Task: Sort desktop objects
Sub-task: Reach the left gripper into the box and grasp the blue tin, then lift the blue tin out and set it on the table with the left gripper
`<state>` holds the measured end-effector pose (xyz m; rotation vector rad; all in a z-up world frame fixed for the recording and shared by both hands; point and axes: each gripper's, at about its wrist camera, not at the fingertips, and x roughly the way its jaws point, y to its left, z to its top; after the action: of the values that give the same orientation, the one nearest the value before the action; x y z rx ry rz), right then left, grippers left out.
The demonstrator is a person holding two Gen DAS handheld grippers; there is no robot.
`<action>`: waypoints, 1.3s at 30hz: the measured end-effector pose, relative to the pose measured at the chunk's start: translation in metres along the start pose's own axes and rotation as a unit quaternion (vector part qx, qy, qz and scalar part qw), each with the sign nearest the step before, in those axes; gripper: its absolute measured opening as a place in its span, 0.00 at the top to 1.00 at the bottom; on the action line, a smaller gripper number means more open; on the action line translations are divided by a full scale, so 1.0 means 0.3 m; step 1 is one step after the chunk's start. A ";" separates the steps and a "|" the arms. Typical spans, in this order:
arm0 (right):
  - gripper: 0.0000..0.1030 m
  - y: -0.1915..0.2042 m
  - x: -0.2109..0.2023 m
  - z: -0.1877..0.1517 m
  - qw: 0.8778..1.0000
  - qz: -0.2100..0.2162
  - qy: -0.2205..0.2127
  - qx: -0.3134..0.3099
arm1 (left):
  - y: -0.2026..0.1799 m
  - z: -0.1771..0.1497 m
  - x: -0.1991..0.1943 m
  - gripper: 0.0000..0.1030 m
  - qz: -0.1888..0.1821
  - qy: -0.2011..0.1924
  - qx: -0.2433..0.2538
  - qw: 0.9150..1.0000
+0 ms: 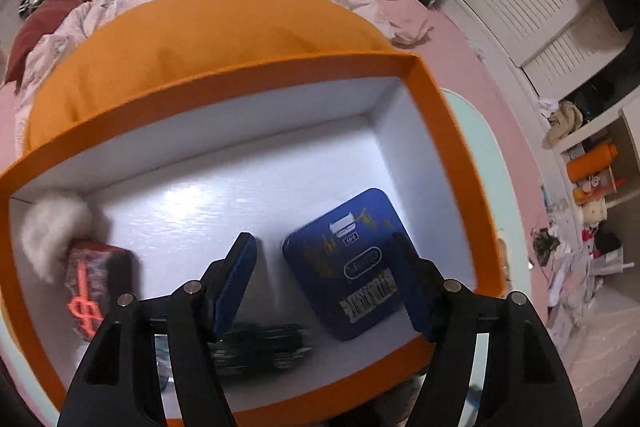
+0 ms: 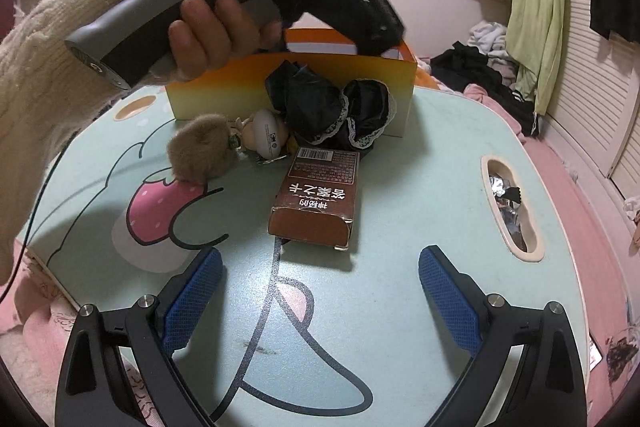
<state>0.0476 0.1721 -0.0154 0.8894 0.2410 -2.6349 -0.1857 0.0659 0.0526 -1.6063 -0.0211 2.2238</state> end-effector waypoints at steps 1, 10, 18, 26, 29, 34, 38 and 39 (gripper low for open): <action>0.04 -0.001 -0.001 0.000 1.000 0.000 0.000 0.000 | 0.011 -0.005 -0.006 0.34 0.004 -0.003 -0.003 1.000; 0.04 0.002 -0.002 0.004 1.000 0.000 -0.001 -0.002 | 0.166 0.010 -0.069 0.36 0.011 -0.025 -0.067 0.997; 0.04 0.003 -0.002 0.002 1.000 0.001 -0.002 -0.001 | 0.006 0.008 -0.068 0.36 0.034 -0.025 -0.002 0.999; 0.04 -0.003 0.000 0.002 1.000 0.003 -0.002 0.002 | -0.044 0.027 0.053 0.35 0.106 0.001 0.044 0.993; 0.04 -0.004 0.002 0.004 1.000 0.003 -0.002 0.001 | -0.025 0.015 0.052 0.35 0.100 -0.012 0.049 0.994; 0.04 -0.002 0.003 0.006 1.000 0.003 -0.002 0.001 | 0.024 -0.040 -0.095 0.35 0.030 -0.086 0.034 0.995; 0.04 0.000 0.002 0.004 1.000 0.003 -0.002 0.001 | 0.101 -0.189 -0.322 0.35 -0.030 -0.175 0.028 0.984; 0.04 0.000 0.002 0.004 1.000 0.003 -0.002 0.001 | 0.118 -0.225 -0.358 0.35 -0.039 -0.187 0.027 0.981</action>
<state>0.0466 0.1715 -0.0148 0.8836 0.2333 -2.6328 -0.1064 -0.0159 0.1187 -1.1208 -0.1247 2.4078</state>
